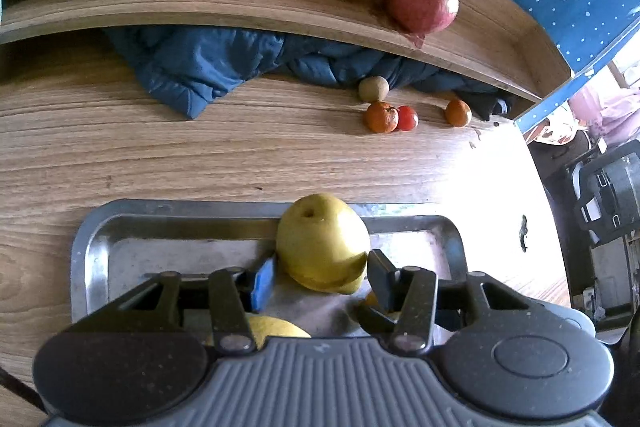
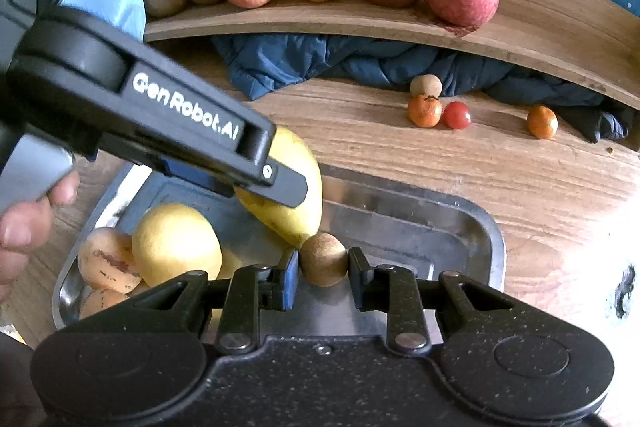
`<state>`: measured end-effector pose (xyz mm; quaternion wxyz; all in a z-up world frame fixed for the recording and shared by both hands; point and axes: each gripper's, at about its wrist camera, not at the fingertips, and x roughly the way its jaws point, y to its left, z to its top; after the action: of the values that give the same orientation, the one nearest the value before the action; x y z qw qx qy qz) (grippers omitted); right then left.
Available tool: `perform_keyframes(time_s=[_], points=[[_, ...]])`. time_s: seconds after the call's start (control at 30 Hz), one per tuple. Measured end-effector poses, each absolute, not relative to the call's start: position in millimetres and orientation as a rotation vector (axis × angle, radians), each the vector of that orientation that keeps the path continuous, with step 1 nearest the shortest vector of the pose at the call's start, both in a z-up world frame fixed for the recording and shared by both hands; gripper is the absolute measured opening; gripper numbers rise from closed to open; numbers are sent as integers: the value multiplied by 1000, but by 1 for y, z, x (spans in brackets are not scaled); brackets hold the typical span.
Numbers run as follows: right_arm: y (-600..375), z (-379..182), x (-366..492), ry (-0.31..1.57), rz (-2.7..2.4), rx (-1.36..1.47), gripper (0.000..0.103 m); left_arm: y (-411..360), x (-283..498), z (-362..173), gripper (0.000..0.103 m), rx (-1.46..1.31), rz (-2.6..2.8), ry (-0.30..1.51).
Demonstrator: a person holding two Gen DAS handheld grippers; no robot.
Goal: Organize fruits
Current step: 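Carry the pear and small brown fruit onto the tray and open both tools, then lift both open tools up from the tray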
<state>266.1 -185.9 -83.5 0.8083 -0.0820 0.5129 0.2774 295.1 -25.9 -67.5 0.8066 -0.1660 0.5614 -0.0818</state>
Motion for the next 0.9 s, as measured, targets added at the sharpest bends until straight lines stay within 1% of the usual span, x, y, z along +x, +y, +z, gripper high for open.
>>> perform_keyframes(time_s=[0.17, 0.2, 0.27, 0.3, 0.33, 0.37, 0.53, 0.6, 0.73, 0.8, 0.9], points=[[-187, -82, 262, 1110, 586, -201, 33, -24, 292, -67, 55, -353, -141, 1216], [-187, -81, 263, 1108, 584, -206, 34, -24, 291, -65, 58, -355, -137, 1211], [-189, -79, 263, 1099, 580, -209, 44, -24, 288, -62, 66, -354, -125, 1199], [-191, -77, 262, 1094, 579, -210, 46, -23, 286, -61, 71, -352, -115, 1193], [-191, -77, 261, 1090, 580, -211, 49, -23, 284, -59, 74, -351, -106, 1187], [-192, -76, 259, 1085, 581, -213, 52, -23, 282, -58, 75, -350, -98, 1180], [-202, -70, 246, 1044, 586, -198, 64, -23, 269, -46, 88, -329, -54, 1141], [-208, -66, 239, 1033, 577, -183, 68, -26, 261, -39, 92, -304, -48, 1130], [-224, -54, 221, 1000, 566, -137, 79, -35, 243, -26, 98, -260, -32, 1103], [-231, -49, 215, 986, 558, -130, 81, -38, 232, -21, 100, -255, -22, 1089], [-242, -39, 204, 959, 557, -124, 88, -44, 215, -15, 102, -251, -8, 1076]])
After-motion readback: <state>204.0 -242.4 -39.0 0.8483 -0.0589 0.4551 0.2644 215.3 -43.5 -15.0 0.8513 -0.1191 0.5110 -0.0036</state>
